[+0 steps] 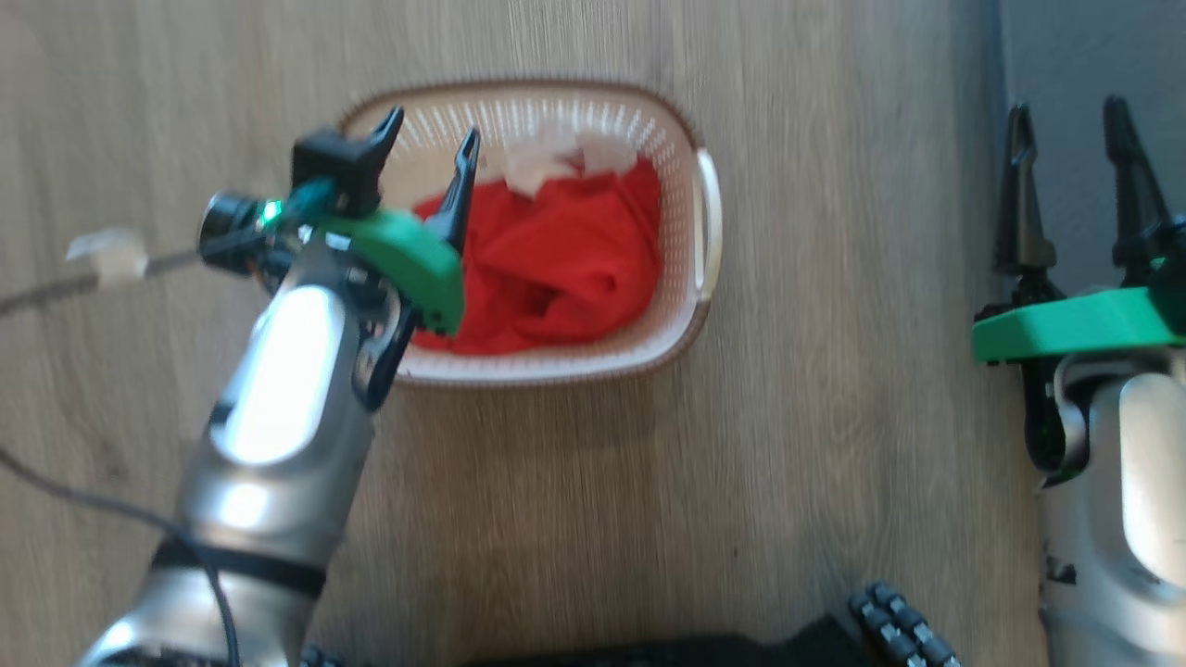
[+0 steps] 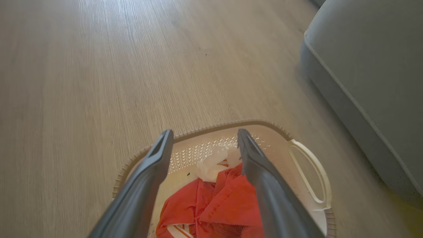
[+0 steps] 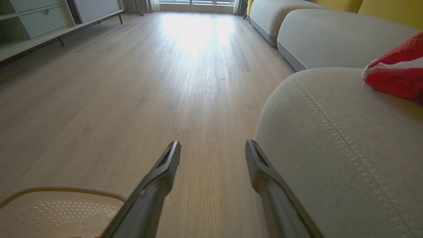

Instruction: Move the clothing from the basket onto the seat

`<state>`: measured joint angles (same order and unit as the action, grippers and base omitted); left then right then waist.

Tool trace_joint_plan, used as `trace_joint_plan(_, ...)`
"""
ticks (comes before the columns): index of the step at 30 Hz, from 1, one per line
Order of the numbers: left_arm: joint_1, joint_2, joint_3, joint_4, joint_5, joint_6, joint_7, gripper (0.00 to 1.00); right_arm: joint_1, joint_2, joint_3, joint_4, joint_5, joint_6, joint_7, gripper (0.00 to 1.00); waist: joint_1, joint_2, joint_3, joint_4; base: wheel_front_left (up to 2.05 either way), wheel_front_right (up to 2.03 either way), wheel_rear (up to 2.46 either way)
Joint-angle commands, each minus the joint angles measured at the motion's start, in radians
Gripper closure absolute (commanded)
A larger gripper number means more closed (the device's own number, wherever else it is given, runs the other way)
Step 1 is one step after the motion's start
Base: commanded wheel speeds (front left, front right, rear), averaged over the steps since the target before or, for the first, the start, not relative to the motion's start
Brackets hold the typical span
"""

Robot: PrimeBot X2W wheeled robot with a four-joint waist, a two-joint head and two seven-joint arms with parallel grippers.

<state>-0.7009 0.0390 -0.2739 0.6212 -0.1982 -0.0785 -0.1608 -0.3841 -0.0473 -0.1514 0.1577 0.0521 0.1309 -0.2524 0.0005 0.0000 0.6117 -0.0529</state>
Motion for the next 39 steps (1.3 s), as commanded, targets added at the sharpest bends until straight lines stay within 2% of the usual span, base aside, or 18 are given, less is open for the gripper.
trace_joint_plan(1,-0.051,0.015,0.007,0.017,0.009,0.012,0.028,0.00,-0.003,-0.003,0.017,-0.041,-0.007,0.000,-0.009,0.00,-0.0005,0.0000,0.120,-0.010,0.00,0.00,0.00)
trace_joint_plan(4,-0.159,0.012,-0.036,0.162,-0.003,0.050,0.114,0.00,-0.016,-0.003,0.030,-0.058,-0.014,0.000,-0.009,0.00,-0.0005,0.0000,0.176,-0.019,0.00,0.00,0.00)
trace_joint_plan(7,-0.206,0.012,-0.100,0.266,-0.038,0.062,0.189,0.00,-0.016,-0.003,0.043,-0.068,-0.010,0.000,-0.009,0.00,-0.0005,0.0000,0.204,-0.038,0.00,0.00,0.00)
trace_joint_plan(12,-0.267,0.011,-0.185,0.372,-0.104,0.092,0.227,0.00,-0.010,-0.003,0.053,-0.088,-0.004,0.000,-0.009,0.00,-0.0005,0.0000,0.251,-0.077,0.00,0.00,0.00)
trace_joint_plan(19,-0.331,0.011,-0.274,0.433,-0.180,0.120,0.253,0.00,0.014,-0.003,0.044,-0.117,0.007,0.000,-0.009,0.00,-0.0005,0.0000,0.305,-0.102,0.00,0.00,0.00)
trace_joint_plan(28,-0.409,0.011,-0.376,0.504,-0.254,0.180,0.294,0.00,0.033,-0.003,0.066,-0.147,0.050,0.000,-0.009,0.00,-0.0005,0.0000,0.363,-0.145,0.00,0.00,0.00)
trace_joint_plan(35,-0.436,0.011,-0.412,0.574,-0.285,0.196,0.290,0.00,0.078,-0.003,0.063,-0.159,0.073,0.000,-0.009,0.00,-0.0005,0.0000,0.367,-0.163,0.00,0.00,0.00)
trace_joint_plan(39,-0.437,0.011,-0.423,0.600,-0.305,0.184,0.285,0.00,0.111,-0.003,0.058,-0.169,0.084,0.000,-0.009,0.00,-0.0005,0.0000,0.363,-0.171,0.00,0.00,0.00)
